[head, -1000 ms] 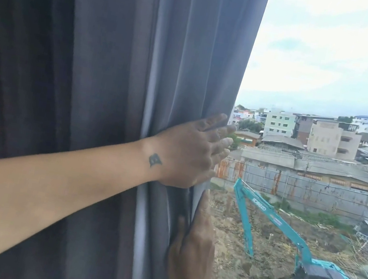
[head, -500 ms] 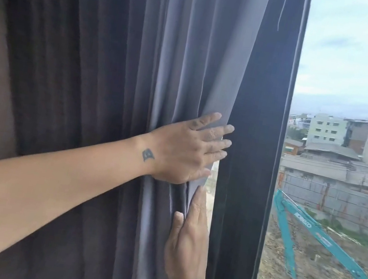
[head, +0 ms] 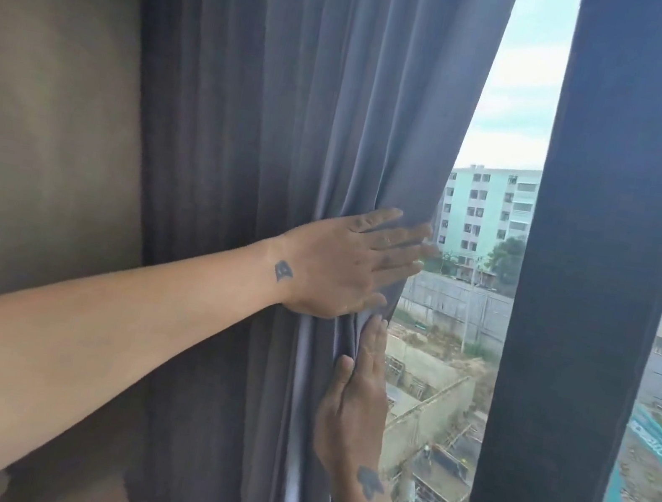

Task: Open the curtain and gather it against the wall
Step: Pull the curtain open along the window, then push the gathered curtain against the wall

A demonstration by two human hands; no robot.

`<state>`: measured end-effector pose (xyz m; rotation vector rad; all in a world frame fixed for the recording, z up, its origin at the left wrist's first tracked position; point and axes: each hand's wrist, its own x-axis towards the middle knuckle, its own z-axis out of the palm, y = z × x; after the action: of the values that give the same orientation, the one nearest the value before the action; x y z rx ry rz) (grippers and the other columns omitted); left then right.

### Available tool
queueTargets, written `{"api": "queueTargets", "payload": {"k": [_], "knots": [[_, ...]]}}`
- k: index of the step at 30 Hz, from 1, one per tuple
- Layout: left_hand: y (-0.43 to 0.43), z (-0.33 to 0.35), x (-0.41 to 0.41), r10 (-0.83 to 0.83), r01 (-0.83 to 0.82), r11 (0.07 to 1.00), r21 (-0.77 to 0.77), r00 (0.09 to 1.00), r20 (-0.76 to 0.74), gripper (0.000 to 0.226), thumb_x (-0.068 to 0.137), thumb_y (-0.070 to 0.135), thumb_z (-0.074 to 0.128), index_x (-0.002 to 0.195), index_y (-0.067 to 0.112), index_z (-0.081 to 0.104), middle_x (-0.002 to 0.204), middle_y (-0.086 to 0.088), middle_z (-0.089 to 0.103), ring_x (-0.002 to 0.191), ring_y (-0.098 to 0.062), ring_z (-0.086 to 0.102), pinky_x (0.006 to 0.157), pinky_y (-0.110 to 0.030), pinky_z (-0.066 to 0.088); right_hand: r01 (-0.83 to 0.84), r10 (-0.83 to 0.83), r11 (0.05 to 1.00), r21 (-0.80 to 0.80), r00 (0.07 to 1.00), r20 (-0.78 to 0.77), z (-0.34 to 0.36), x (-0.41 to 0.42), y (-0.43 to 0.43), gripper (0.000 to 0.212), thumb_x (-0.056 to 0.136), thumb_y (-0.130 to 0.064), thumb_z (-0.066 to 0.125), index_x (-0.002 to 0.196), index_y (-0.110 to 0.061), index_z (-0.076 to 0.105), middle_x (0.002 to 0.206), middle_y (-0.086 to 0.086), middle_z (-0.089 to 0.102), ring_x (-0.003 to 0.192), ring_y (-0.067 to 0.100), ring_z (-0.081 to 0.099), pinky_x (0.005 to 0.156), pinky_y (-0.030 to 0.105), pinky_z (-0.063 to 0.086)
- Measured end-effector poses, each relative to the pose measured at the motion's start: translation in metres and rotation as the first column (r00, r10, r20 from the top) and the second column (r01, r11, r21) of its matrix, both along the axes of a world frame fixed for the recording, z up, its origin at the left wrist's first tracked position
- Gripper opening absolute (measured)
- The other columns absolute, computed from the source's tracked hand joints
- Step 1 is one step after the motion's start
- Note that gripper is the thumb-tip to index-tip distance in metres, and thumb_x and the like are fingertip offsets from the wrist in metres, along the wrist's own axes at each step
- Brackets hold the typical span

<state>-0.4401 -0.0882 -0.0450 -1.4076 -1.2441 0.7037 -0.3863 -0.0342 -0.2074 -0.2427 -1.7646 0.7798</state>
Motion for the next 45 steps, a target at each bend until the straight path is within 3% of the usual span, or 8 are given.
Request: {"api": "queueTargets", "payload": {"k": [3,6,10,13,18,30,39,45], "knots": [[-0.008,-0.001,-0.02,0.008,-0.009,0.998,0.063,1.0,0.023,0.062,0.095,0.04,0.007,0.149,0.01,0.01,0.156,-0.007,-0.001,0.137,-0.019,-0.013,0.114,-0.039,-0.01,-0.021,0.021,1.0,0.01,1.0,0.006,0.0,-0.021,-0.005,0.059,0.085,-0.062,0.007,0.133,-0.027,0.002,0.145,-0.004,0.01,0.136,0.011,0.008,0.105,0.012,0.004],[-0.012,-0.005,-0.038,0.099,-0.101,0.994,0.033,0.993,0.062,0.062,0.096,0.04,0.007,0.148,0.008,-0.002,0.147,-0.007,-0.019,0.134,-0.019,-0.022,0.111,-0.039,-0.014,-0.03,0.03,1.0,0.005,0.999,0.023,-0.002,-0.042,-0.007,0.068,0.08,-0.067,-0.003,0.133,-0.026,0.0,0.145,-0.004,0.007,0.136,0.011,0.006,0.109,0.029,0.009],[-0.016,-0.006,-0.07,0.067,-0.07,0.992,0.102,0.997,0.03,0.062,0.094,0.039,0.01,0.145,0.007,0.026,0.151,-0.008,0.01,0.138,-0.019,0.001,0.118,-0.041,-0.001,-0.052,0.052,0.999,-0.013,0.999,0.016,-0.004,-0.074,-0.011,0.069,0.081,-0.065,-0.002,0.134,-0.02,0.001,0.146,-0.002,0.01,0.135,0.01,0.005,0.109,0.037,0.011],[-0.015,-0.006,-0.099,0.047,-0.048,0.992,0.121,0.999,0.01,0.062,0.092,0.038,0.014,0.141,0.007,0.036,0.149,-0.009,0.02,0.139,-0.02,0.015,0.114,-0.037,0.005,-0.053,0.054,0.997,-0.048,0.998,0.014,-0.003,-0.101,-0.013,0.061,0.084,-0.049,0.01,0.135,-0.016,0.006,0.148,0.004,0.014,0.135,0.012,0.005,0.11,0.042,0.011],[-0.015,-0.008,-0.138,0.078,-0.085,0.989,0.12,0.995,0.061,0.061,0.091,0.037,0.018,0.138,0.006,0.041,0.148,-0.009,0.041,0.138,-0.024,0.034,0.113,-0.038,0.011,-0.059,0.061,0.997,-0.054,0.998,0.027,-0.003,-0.143,-0.012,0.063,0.082,-0.045,0.009,0.137,-0.016,0.007,0.145,-0.002,0.007,0.135,0.01,0.001,0.11,0.044,0.009],[-0.022,-0.008,-0.244,0.132,-0.132,0.981,0.14,0.991,0.008,0.062,0.092,0.038,0.013,0.141,0.008,0.036,0.151,-0.007,0.036,0.141,-0.022,0.029,0.114,-0.037,0.006,-0.096,0.102,0.992,-0.079,0.993,0.066,0.0,-0.25,-0.019,0.056,0.08,-0.045,0.006,0.131,-0.022,-0.003,0.142,-0.005,0.001,0.132,0.009,-0.002,0.11,0.046,0.008],[-0.02,-0.011,-0.323,0.168,-0.167,0.973,0.159,0.986,0.01,0.061,0.092,0.037,0.016,0.14,0.01,0.039,0.15,-0.006,0.039,0.14,-0.023,0.031,0.113,-0.038,0.009,-0.123,0.128,0.988,-0.096,0.99,0.054,-0.001,-0.331,-0.018,0.061,0.082,-0.045,0.009,0.136,-0.016,0.007,0.142,-0.003,0.003,0.132,0.011,0.001,0.109,0.049,0.01],[-0.016,-0.014,-0.373,0.198,-0.197,0.965,0.174,0.98,0.013,0.06,0.092,0.038,0.018,0.139,0.01,0.041,0.148,-0.005,0.041,0.139,-0.023,0.033,0.113,-0.039,0.009,-0.18,0.191,0.978,-0.102,0.976,0.105,-0.003,-0.376,-0.009,0.055,0.087,-0.032,0.018,0.138,-0.014,0.01,0.145,-0.001,0.006,0.133,0.011,-0.001,0.109,0.051,0.011]]}}
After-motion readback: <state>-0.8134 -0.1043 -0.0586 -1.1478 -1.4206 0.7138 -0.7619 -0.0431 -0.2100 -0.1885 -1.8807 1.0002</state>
